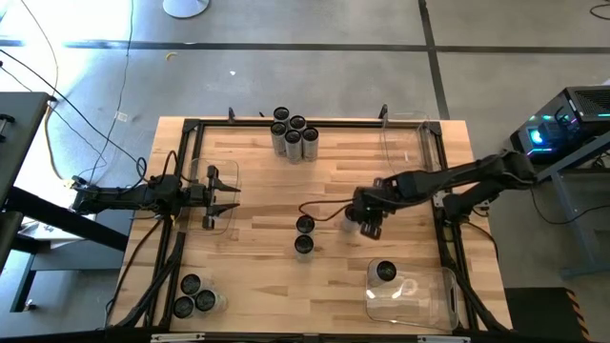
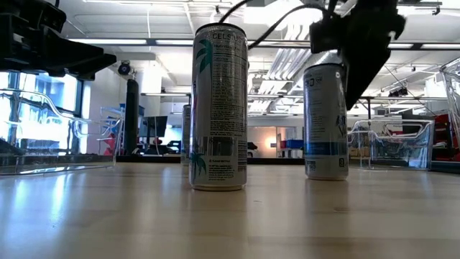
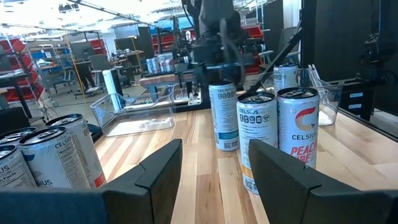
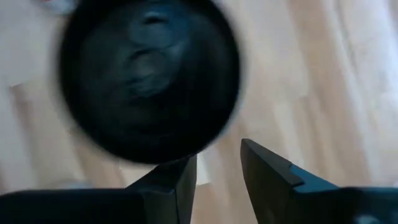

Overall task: Sort soda cans
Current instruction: Put the white-blue soda can into the top transparent bin

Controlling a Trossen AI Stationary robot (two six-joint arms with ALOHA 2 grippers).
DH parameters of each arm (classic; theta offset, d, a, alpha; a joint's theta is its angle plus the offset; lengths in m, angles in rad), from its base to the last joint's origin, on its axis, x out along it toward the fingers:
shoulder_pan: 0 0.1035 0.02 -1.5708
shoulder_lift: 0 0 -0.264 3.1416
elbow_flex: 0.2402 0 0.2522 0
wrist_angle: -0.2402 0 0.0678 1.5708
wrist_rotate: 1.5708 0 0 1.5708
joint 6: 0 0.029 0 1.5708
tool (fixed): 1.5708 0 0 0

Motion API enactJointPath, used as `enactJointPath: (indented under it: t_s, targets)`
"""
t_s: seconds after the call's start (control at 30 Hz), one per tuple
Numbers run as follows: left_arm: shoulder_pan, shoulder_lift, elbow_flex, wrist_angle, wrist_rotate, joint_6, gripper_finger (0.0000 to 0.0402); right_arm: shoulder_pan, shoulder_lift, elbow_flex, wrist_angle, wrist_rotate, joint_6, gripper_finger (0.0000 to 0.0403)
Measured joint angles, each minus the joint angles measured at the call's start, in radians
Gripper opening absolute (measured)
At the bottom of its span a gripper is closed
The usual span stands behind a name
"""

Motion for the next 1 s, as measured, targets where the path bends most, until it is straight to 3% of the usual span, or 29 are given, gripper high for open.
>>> enactJointPath:
  t_s: [0.17, 0.33, 0.43, 0.53, 0.77, 1.0]
  targets:
    - [0.0, 0.0, 0.0, 0.0, 0.0, 0.0, 0.0179, 0.05, -0.013, 0.0, -0.014, -0.036, 0.006, 0.0118]
    - [0.0, 0.0, 0.0, 0.0, 0.0, 0.0, 0.0179, 0.051, -0.005, 0.0, -0.061, 0.239, 0.017, 0.0118]
    - [0.0, 0.0, 0.0, 0.0, 0.0, 0.0, 0.0179, 0.009, 0.011, 0.0, -0.044, 0.292, -0.02, 0.0118]
    - [0.0, 0.0, 0.0, 0.0, 0.0, 0.0, 0.0179, -0.023, 0.018, 0.0, -0.015, 0.24, -0.061, 0.0118]
    - [0.0, 0.0, 0.0, 0.0, 0.0, 0.0, 0.0179, 0.011, 0.015, 0.0, 0.036, -0.054, 0.018, 0.0118]
    - [0.0, 0.0, 0.0, 0.0, 0.0, 0.0, 0.0179, 0.115, 0.015, 0.0, 0.134, -0.124, 0.035, 0.0118]
